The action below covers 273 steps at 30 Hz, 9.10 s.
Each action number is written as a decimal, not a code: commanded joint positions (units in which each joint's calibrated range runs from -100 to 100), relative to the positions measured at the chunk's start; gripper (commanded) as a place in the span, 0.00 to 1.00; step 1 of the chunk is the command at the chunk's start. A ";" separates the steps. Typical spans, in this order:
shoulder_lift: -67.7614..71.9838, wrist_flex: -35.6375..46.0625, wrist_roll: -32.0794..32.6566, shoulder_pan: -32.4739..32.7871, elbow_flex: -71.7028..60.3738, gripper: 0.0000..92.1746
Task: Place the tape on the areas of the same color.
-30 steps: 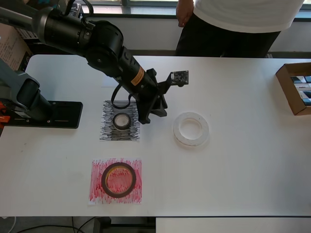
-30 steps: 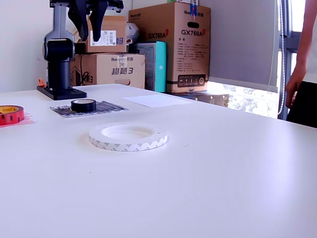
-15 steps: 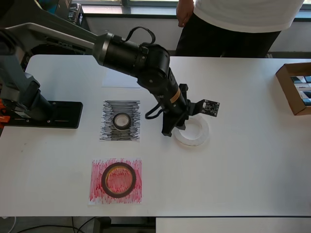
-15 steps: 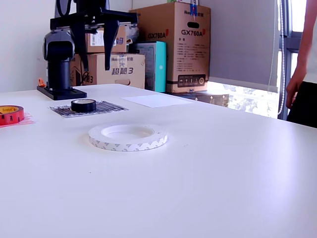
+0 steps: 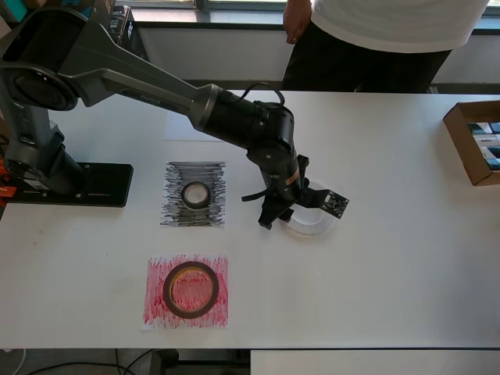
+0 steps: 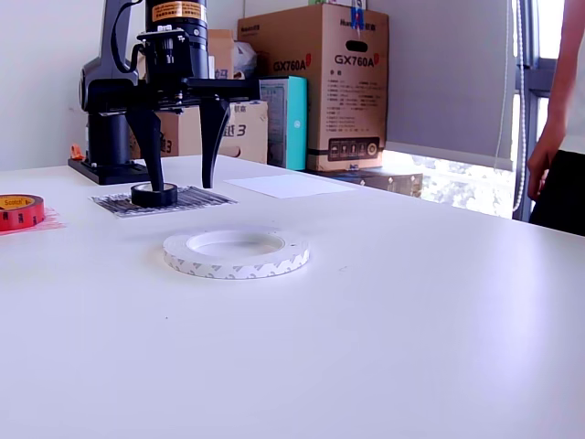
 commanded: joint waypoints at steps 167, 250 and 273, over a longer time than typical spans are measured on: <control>-24.16 -9.37 -26.95 31.89 33.24 0.00; -17.05 -12.08 -36.77 31.02 36.96 0.03; -19.01 -11.24 -36.53 30.31 34.33 0.52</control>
